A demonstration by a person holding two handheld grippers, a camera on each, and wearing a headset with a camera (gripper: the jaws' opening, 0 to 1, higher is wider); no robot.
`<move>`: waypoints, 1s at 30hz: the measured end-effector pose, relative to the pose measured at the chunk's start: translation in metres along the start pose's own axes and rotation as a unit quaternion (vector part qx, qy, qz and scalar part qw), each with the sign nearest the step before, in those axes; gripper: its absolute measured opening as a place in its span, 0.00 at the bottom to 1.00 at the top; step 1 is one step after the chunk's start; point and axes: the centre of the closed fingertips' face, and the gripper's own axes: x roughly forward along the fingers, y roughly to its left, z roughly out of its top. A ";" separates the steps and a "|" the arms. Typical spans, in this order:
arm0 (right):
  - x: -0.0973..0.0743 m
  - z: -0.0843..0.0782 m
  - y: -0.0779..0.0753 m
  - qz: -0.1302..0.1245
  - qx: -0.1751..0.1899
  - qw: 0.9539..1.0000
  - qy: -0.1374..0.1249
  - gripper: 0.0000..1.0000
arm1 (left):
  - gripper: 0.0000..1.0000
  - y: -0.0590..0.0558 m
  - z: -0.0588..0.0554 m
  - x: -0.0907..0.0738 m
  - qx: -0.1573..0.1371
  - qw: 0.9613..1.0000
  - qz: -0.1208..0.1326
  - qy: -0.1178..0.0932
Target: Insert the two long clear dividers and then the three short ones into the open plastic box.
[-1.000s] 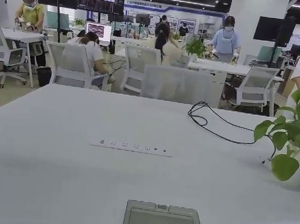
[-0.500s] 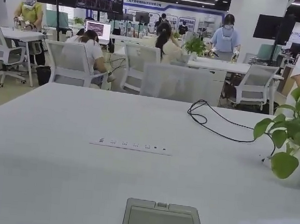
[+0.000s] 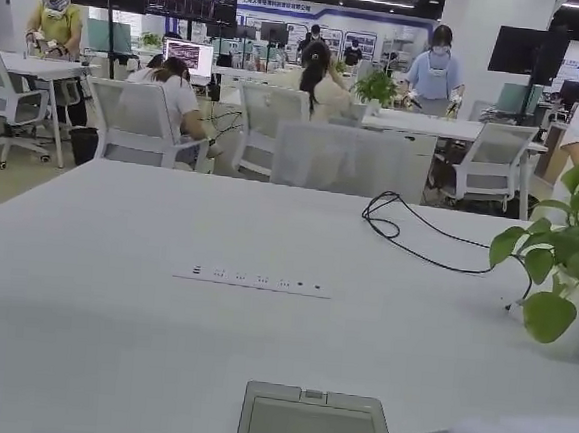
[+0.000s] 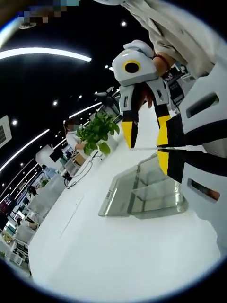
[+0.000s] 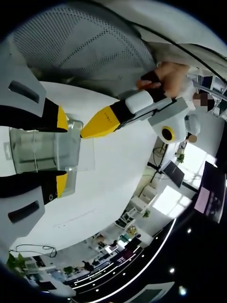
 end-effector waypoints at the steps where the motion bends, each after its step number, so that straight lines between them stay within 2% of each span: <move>1: 0.000 0.000 0.000 0.000 0.001 1.000 0.000 0.33 | 0.00 0.000 0.000 0.000 -0.003 1.000 0.002 0.001; 4: 0.001 0.000 -0.001 -0.002 0.004 1.000 0.000 0.35 | 0.00 0.003 0.000 0.000 -0.010 1.000 0.008 0.001; 7: 0.001 0.002 -0.002 -0.003 0.009 1.000 -0.005 0.36 | 0.00 0.008 -0.002 -0.002 -0.003 1.000 0.020 0.007; 9: 0.001 0.002 -0.002 -0.001 0.018 1.000 -0.007 0.36 | 0.00 0.012 -0.002 -0.004 0.011 1.000 0.026 0.009; 11: 0.000 0.003 -0.003 -0.001 0.028 1.000 -0.010 0.36 | 0.00 0.017 -0.002 -0.007 0.047 0.998 0.037 0.018; 14: -0.001 0.005 -0.004 0.001 0.047 0.999 -0.018 0.36 | 0.00 0.019 -0.002 -0.008 0.117 0.992 0.046 0.030; 15: -0.001 0.005 -0.005 0.002 0.053 0.998 -0.022 0.36 | 0.00 0.019 -0.002 -0.009 0.141 0.988 0.049 0.034; 17: -0.002 0.007 -0.005 0.004 0.066 0.997 -0.028 0.36 | 0.00 0.018 -0.001 -0.009 0.173 0.983 0.045 0.041; 20: -0.004 0.010 -0.006 0.010 0.086 0.995 -0.041 0.36 | 0.00 0.014 0.000 -0.008 0.205 0.977 0.033 0.045; 21: -0.005 0.012 -0.006 0.012 0.093 0.995 -0.045 0.36 | 0.00 0.014 0.001 -0.008 0.224 0.973 0.031 0.047; 23: -0.006 0.013 -0.007 0.016 0.103 0.993 -0.052 0.36 | 0.00 0.013 0.001 -0.008 0.239 0.969 0.027 0.052; 25: -0.008 0.014 -0.008 0.020 0.116 0.991 -0.058 0.35 | 0.00 0.009 0.004 -0.008 0.262 0.964 0.015 0.053; 26: -0.009 0.014 -0.009 0.020 0.118 0.991 -0.061 0.35 | 0.00 0.008 0.005 -0.009 0.280 0.958 0.007 0.058; 27: -0.010 0.015 -0.010 0.023 0.123 0.990 -0.063 0.34 | 0.00 0.008 0.005 -0.009 0.292 0.954 0.006 0.062; 28: -0.010 0.015 -0.010 0.026 0.126 0.990 -0.066 0.34 | 0.00 0.006 0.005 -0.009 0.313 0.947 -0.002 0.071; 30: -0.012 0.016 -0.011 0.029 0.131 0.988 -0.071 0.33 | 0.00 0.004 0.004 -0.009 0.321 0.944 -0.011 0.076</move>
